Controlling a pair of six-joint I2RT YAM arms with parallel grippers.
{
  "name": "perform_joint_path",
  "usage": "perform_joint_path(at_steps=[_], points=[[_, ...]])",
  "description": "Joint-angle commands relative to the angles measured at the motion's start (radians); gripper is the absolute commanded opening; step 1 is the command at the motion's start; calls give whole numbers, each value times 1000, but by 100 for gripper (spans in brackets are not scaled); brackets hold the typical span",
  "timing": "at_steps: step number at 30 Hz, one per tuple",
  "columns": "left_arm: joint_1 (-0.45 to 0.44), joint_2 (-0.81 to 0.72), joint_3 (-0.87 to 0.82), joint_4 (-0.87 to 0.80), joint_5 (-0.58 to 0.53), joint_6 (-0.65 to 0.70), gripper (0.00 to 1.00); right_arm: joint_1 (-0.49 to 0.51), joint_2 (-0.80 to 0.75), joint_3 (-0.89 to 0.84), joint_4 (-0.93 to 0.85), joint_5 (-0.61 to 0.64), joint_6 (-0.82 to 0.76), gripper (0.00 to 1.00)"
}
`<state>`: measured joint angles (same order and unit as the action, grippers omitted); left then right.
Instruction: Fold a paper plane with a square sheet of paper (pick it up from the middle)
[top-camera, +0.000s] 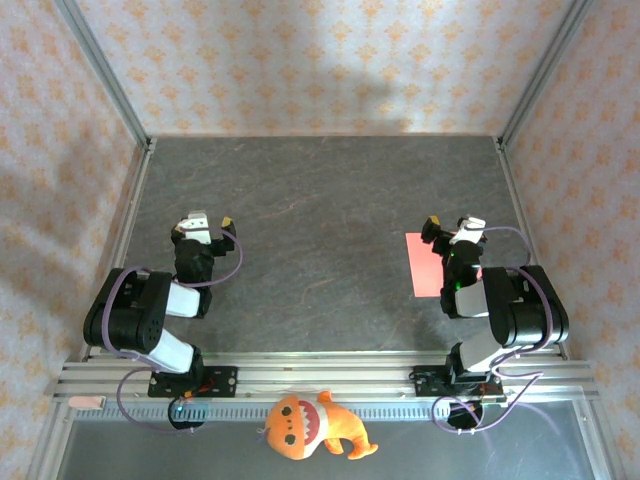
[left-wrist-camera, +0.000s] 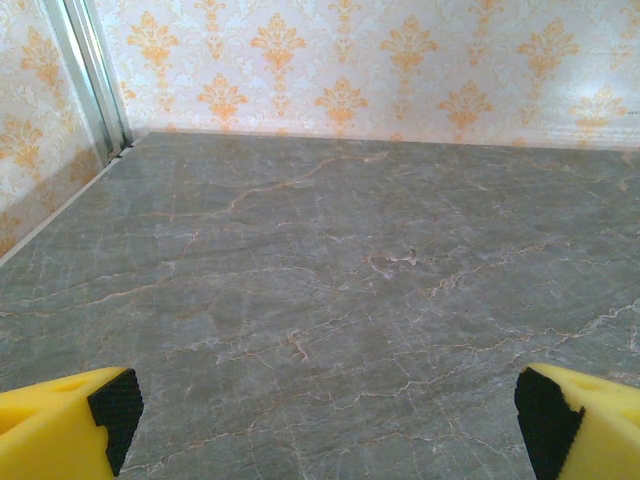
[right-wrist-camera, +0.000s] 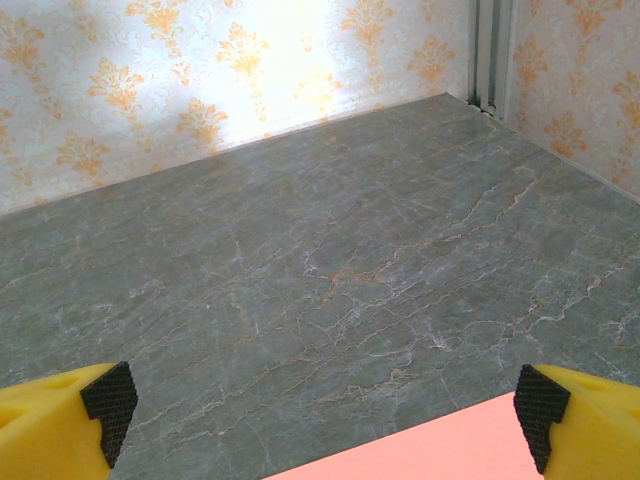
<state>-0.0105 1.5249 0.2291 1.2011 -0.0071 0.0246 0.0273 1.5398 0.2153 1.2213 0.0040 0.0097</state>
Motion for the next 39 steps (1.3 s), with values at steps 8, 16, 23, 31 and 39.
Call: perform_joint_path(at_steps=[8,16,23,31,39], points=[[3,-6,21,11,9,-7,100,7,-9,17,24,26,-2,100],[2,-12,1,40,36,4,99,15,-22,-11,64,-1,-23,100],[0,-48,-54,108,17,-2,99,26,-100,-24,28,13,-29,100],[3,-295,29,-272,-134,-126,99,24,-349,148,-534,132,162,100],[3,-423,277,-933,-93,-456,99,-34,-458,276,-1032,-90,435,100]])
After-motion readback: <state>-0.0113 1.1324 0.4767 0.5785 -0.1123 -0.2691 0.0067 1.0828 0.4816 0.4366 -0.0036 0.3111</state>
